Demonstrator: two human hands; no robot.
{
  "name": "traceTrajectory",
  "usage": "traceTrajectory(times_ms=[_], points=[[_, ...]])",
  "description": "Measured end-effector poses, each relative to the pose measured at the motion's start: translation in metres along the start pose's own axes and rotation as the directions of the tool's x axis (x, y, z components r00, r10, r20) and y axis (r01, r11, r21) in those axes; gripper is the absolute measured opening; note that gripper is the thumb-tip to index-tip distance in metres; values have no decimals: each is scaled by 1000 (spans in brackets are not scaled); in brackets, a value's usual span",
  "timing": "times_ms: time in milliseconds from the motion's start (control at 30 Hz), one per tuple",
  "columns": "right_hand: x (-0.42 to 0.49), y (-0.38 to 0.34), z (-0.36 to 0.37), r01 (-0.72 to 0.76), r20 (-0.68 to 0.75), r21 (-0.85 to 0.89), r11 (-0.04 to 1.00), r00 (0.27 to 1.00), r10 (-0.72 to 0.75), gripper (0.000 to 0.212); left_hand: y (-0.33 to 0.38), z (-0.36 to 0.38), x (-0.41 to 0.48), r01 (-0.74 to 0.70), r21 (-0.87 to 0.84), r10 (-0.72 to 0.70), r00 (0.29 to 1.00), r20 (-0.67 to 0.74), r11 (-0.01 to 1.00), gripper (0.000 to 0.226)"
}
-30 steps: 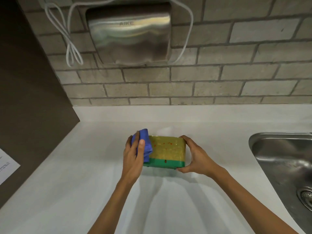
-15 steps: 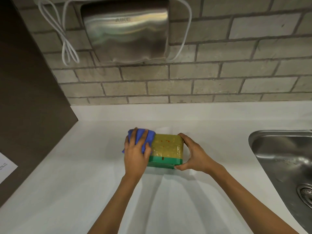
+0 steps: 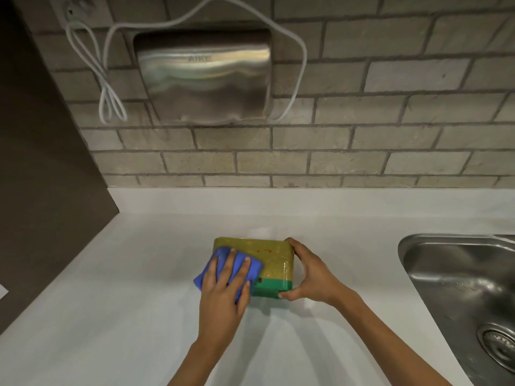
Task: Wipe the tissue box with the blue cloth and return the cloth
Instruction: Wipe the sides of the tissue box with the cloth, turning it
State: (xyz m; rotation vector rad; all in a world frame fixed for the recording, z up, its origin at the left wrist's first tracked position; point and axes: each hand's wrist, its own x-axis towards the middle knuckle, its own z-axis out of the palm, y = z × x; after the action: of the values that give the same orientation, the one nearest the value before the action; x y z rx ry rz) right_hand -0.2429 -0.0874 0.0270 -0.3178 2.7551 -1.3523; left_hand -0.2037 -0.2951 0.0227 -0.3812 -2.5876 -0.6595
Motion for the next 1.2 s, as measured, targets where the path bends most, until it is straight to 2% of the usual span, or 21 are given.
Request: traceTrajectory(times_ms=[133,233,300,400,467,533,633,733,800,833,967,1033,1133,1200], points=[[-5,-1,4,-34,-32,47,998,999,36,108,-3,-8,31,31,-9,-30,996,78,999,62],[-7,-3,5,-43,-48,39,998,998,44,107,-17,-11,25,81,-52,-78,995,60,995,74],[-6,-4,4,-41,-46,28,999,998,43,108,-22,-8,7,23,-44,-21,999,37,999,67],[-7,-5,6,-36,-50,-2,999,998,36,110,-10,-1,-14,-177,2,175,976,134,984,51],[-8,-6,8,-26,-60,-22,999,998,25,110,6,2,-4,-193,10,185,957,224,981,55],[-8,-6,9,-30,-76,-18,999,997,29,109,18,6,16,-195,26,184,955,232,981,58],[-9,-7,10,-42,-102,10,999,994,42,106,10,8,37,-136,45,119,956,268,990,57],[-10,-6,12,-44,-128,30,999,991,48,102,-9,1,32,-6,19,3,988,153,1000,77],[-12,-5,15,-43,-140,27,999,989,47,102,-6,-3,21,102,-8,-100,985,141,995,77],[-12,-6,17,-39,-143,8,999,989,40,102,0,-3,15,110,1,-109,982,155,994,75],[-14,-6,19,-13,-164,-16,1000,986,10,94,32,2,10,6,47,-18,966,256,999,69],[-15,-6,20,-11,-190,-9,1000,982,9,89,39,6,23,-49,28,41,968,247,998,66],[-15,-6,19,-14,-215,9,1000,977,16,89,39,15,37,-63,-36,70,969,238,997,49],[-16,-4,19,-12,-216,18,1000,976,16,87,39,18,36,-151,-10,150,962,230,988,45]])
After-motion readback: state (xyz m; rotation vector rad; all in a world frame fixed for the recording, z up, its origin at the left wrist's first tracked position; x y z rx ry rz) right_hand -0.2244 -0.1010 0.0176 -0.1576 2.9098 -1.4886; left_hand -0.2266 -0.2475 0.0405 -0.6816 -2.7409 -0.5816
